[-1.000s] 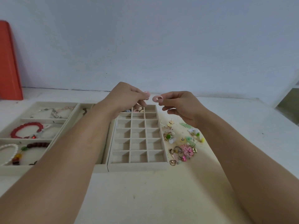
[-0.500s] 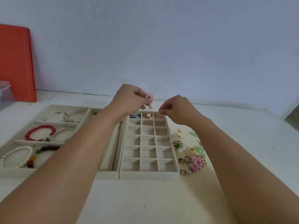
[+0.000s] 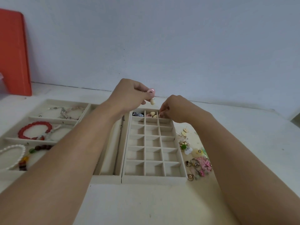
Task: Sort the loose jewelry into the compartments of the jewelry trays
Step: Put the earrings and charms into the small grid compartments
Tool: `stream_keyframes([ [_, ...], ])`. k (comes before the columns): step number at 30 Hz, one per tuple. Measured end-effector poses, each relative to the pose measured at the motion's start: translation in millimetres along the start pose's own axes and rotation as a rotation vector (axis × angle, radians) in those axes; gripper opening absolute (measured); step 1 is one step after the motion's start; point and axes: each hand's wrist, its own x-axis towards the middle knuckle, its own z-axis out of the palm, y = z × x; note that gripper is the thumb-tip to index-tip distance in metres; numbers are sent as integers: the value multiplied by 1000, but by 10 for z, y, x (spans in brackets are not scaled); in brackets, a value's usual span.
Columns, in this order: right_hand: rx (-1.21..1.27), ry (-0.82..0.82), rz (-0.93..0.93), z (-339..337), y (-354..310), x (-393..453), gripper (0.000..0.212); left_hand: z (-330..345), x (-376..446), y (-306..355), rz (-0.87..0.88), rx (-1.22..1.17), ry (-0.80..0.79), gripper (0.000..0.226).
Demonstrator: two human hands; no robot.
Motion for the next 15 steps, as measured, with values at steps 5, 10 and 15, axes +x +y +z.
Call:
stream_keyframes([
  [5,13,34,-5,24,12,3,7,17,3,6,8,13,-3,19],
  [10,22,111,-11,31,28,-13,10,5,12,19,1,3,3,21],
  [15,46,144,4,5,44,-39,17,6,10,26,-7,8,-6,20],
])
